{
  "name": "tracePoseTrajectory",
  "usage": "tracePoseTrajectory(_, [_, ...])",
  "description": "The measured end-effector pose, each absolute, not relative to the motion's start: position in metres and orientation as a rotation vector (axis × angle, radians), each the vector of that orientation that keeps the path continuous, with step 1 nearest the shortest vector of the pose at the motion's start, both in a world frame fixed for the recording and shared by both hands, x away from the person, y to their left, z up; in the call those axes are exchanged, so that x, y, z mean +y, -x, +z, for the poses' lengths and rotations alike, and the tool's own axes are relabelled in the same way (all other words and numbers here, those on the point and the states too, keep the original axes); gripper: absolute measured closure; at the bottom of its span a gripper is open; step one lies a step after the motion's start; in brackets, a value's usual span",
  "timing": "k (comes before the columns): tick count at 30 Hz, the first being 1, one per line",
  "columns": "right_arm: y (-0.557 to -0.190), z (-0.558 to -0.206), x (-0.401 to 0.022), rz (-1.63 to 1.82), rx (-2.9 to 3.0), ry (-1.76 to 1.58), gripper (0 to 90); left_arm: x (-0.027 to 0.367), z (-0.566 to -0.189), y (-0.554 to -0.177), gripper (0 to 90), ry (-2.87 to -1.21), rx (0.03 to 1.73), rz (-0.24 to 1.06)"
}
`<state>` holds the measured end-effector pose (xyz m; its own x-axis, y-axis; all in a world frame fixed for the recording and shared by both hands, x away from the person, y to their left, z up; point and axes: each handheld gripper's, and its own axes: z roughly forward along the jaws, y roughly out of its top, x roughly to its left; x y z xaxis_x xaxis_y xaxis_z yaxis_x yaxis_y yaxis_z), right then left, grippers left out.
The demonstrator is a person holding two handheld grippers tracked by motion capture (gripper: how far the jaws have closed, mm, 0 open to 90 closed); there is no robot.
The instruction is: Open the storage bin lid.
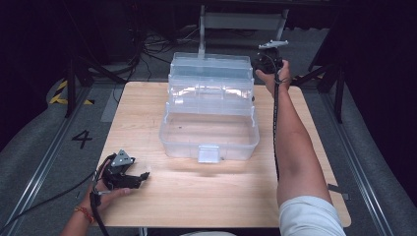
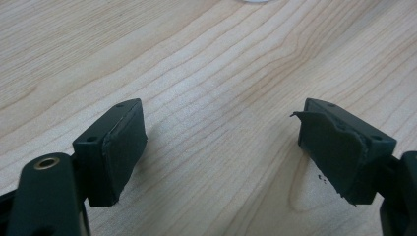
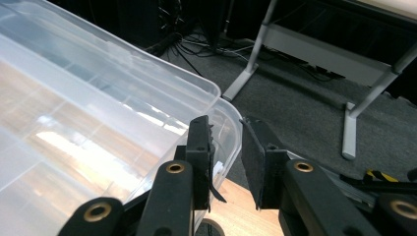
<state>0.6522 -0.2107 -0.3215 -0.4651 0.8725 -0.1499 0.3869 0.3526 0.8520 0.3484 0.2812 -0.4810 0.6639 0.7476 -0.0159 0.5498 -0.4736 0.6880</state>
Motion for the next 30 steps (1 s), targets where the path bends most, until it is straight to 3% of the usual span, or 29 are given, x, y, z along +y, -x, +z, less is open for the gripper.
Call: tracePoseTrajectory(30, [-0.563,-0.310,-0.236,1.058,2.053,-0.980,57.3,0.281,-0.481,-0.349,18.7,-2.209,0.994,0.376])
